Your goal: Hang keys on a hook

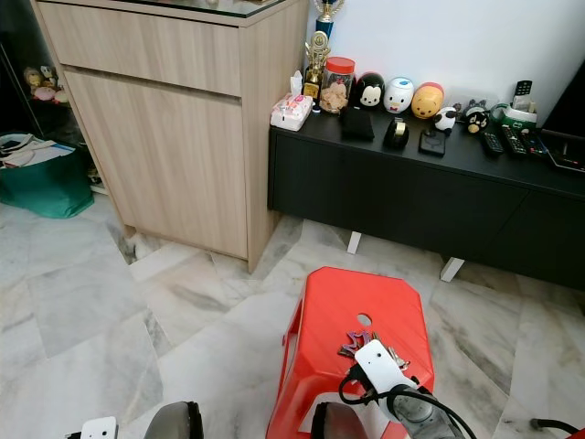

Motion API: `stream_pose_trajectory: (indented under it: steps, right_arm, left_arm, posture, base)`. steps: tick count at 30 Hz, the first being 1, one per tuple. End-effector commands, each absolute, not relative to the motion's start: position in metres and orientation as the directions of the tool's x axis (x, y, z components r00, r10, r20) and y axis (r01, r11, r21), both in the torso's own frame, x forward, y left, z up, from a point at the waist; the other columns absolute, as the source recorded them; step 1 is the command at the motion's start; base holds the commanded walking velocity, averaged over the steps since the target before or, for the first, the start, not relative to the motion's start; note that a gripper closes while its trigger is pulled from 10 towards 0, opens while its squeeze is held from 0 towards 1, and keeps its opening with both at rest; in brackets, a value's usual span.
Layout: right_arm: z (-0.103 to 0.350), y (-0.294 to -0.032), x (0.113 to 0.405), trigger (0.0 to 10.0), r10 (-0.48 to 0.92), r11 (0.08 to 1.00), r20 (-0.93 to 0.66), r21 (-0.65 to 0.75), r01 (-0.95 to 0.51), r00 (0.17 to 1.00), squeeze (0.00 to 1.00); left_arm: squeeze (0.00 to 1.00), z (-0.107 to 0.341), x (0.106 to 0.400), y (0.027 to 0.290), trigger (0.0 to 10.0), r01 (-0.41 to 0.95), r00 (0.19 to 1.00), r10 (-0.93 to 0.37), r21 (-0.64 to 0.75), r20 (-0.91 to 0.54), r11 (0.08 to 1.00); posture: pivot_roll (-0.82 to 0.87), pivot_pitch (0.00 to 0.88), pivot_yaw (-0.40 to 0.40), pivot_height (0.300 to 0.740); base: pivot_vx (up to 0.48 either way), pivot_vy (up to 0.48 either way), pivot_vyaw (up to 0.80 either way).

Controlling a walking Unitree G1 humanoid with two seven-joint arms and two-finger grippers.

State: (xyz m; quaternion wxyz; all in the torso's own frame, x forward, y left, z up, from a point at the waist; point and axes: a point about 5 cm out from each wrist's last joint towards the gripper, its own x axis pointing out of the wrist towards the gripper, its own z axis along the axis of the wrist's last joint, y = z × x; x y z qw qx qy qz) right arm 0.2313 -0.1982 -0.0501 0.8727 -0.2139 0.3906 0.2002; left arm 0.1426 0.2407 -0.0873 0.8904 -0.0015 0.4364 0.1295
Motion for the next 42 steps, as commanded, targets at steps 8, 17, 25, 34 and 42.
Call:
stream_pose_trajectory:
  steps: [8, 17, 25, 34, 42]
  right_arm:
    - [-0.066, -0.192, 0.209, 1.4, 0.205, 0.818, -0.839, -0.135, -0.559, 0.503, 0.0]
    - [-0.06, -0.196, 0.219, 10.0, 0.164, 0.842, -0.81, -0.183, -0.508, 0.563, 0.0]
    - [-0.052, -0.203, 0.229, 0.0, 0.11, 0.852, -0.761, -0.258, -0.455, 0.639, 0.0]
    - [-0.04, -0.203, 0.243, 0.0, 0.094, 0.863, -0.666, -0.316, -0.394, 0.74, 0.0]
    - [-0.029, -0.197, 0.252, 0.0, 0.137, 0.876, -0.576, -0.31, -0.37, 0.806, 0.0]
  left_arm:
    - [0.0, -0.092, 0.142, 0.226, 10.0, -0.178, 0.577, 0.17, 0.08, -0.799, 0.981]
    - [0.0, -0.092, 0.142, 0.226, 10.0, -0.173, 0.576, 0.167, 0.08, -0.8, 0.982]
    - [0.0, -0.091, 0.143, 0.226, 10.0, -0.173, 0.58, 0.171, 0.085, -0.797, 0.981]
    - [0.0, -0.091, 0.144, 0.226, 10.0, -0.171, 0.58, 0.17, 0.085, -0.797, 0.982]
    - [0.0, -0.091, 0.144, 0.225, 10.0, -0.173, 0.582, 0.171, 0.084, -0.795, 0.981]
  posture:
    - [0.09, 0.0, -0.098, 0.59]
    - [0.09, 0.0, -0.097, 0.59]
    - [0.09, 0.0, -0.097, 0.59]
    - [0.08, 0.0, -0.097, 0.59]
    - [0.08, 0.0, -0.1, 0.59]
  base:
    - [0.0, 0.0, 0.0]
    - [0.0, 0.0, 0.0]
    - [0.0, 0.0, 0.0]
    - [0.0, 0.0, 0.0]
    - [0.0, 0.0, 0.0]
